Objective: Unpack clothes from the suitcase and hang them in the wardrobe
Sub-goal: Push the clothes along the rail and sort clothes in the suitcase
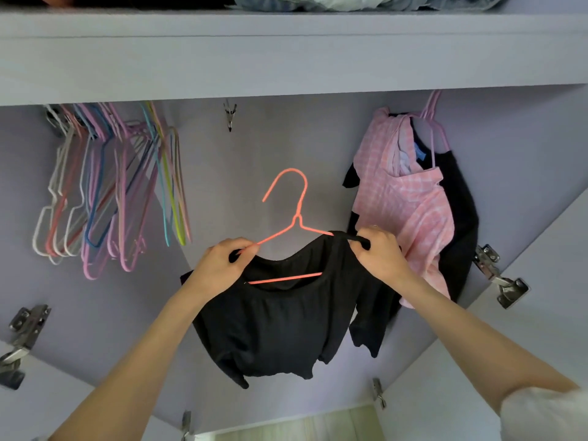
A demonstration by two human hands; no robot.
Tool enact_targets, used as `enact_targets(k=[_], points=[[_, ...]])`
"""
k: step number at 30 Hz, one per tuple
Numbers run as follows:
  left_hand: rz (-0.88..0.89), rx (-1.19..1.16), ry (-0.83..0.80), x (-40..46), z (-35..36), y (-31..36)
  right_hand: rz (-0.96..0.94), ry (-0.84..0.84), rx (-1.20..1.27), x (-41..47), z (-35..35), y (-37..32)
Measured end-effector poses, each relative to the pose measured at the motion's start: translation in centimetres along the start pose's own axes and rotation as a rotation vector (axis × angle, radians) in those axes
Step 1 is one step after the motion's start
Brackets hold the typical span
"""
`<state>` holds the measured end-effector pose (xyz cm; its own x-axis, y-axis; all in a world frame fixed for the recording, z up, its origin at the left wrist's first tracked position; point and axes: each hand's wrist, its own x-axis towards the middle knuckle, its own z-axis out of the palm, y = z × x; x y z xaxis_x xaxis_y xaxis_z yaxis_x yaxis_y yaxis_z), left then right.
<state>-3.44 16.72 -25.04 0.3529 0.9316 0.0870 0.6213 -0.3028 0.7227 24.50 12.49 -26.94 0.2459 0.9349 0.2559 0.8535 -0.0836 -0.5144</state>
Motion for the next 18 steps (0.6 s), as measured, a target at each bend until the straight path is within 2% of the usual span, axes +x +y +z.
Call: enact_targets(k=[3,9,12,15,18], points=[[0.042,0.043,-0.034,0.9,0.8,1.0,-0.016,-0.016,0.025,-0.1,-0.7,1.3],[0.051,0.037,0.094,2.2,1.2,1.7,0.033,-0.012,0.024,-0.6,-2.8,4.1],[0.032,0.034,0.088,2.8,1.8,2.3,-0.003,-0.046,0.022,-0.9,-3.4,4.0],[0.005,0.014,0.071,3.2,2.7,2.3,-0.061,-0.072,-0.072,-1.3,-4.0,4.0],[0.003,-0.031,0.088,3.6,3.5,2.4,-0.096,0.011,-0.154,-1.7,-4.3,4.6]])
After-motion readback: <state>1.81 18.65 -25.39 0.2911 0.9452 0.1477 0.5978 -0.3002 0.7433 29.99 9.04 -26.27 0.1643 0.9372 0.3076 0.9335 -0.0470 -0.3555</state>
